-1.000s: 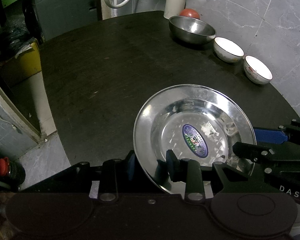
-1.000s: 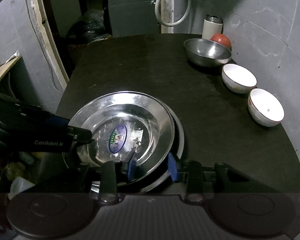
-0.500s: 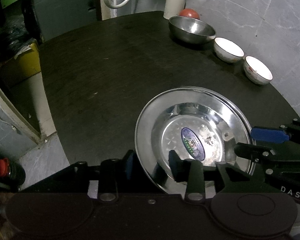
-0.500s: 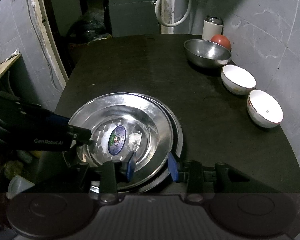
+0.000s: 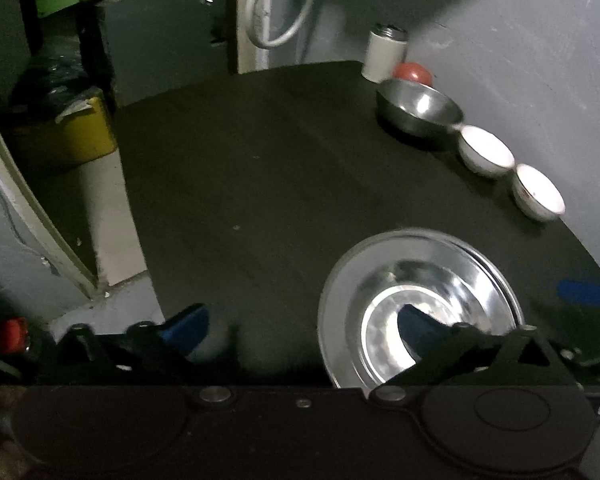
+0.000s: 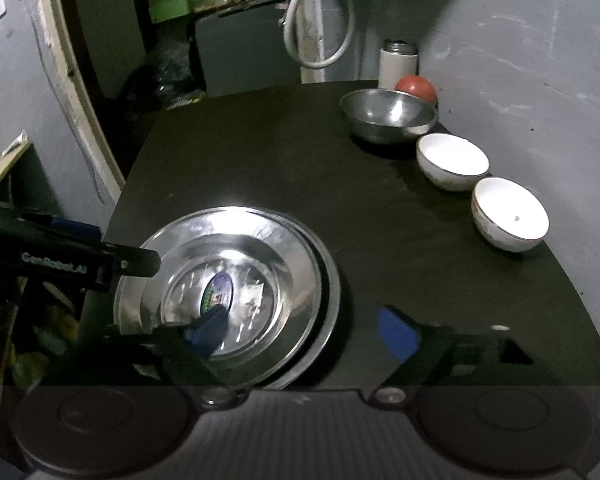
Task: Organize plates and bowls
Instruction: 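Open both grippers and release the labeled plate, then move both grippers to the steel bowl and close them on its rim, then lift the steel bowl with both grippers and lower it beside the plate stack, then open both grippers and move them to the larger white bowl, then close both grippers on the rim of the white bowl, then carry the white bowl with both grippers and lower it into the steel bowl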
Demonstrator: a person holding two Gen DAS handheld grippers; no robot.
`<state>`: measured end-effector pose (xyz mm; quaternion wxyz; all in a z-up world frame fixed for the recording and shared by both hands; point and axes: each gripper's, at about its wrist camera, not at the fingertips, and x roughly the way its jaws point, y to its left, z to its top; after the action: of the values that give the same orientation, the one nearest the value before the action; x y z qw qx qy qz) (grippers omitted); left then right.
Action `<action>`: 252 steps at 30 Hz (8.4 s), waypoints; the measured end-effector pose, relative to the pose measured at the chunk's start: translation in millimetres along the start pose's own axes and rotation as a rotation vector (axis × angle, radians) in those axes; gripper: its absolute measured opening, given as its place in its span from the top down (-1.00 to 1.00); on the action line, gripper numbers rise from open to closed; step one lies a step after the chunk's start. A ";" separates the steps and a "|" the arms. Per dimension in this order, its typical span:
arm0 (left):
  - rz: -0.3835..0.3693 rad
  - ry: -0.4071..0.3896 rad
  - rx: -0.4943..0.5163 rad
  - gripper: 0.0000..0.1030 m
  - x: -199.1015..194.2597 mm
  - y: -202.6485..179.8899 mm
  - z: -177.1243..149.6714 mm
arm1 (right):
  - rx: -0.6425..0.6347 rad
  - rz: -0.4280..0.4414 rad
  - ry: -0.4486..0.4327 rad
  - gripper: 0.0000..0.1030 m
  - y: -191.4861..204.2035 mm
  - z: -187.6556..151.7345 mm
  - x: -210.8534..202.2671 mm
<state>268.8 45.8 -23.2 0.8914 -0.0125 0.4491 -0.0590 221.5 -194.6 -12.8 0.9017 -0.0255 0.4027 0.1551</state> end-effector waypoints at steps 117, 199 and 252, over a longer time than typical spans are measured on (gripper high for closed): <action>-0.434 0.274 0.073 0.65 37.7 -166.2 0.6 | 0.606 0.068 0.144 0.56 -145.4 -77.4 -73.2; -0.140 0.082 0.046 -0.75 139.0 -228.1 128.8 | 0.625 -0.081 -0.200 -0.51 -221.5 -1.3 22.1; -0.411 0.041 -0.009 0.74 14.6 -209.7 58.8 | 0.435 0.055 -0.223 0.64 -170.0 -6.2 -76.1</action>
<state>304.9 -165.9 16.0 0.8512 -0.1065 0.4556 -0.2378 220.3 -377.0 25.4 0.9203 0.1975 0.3253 0.0911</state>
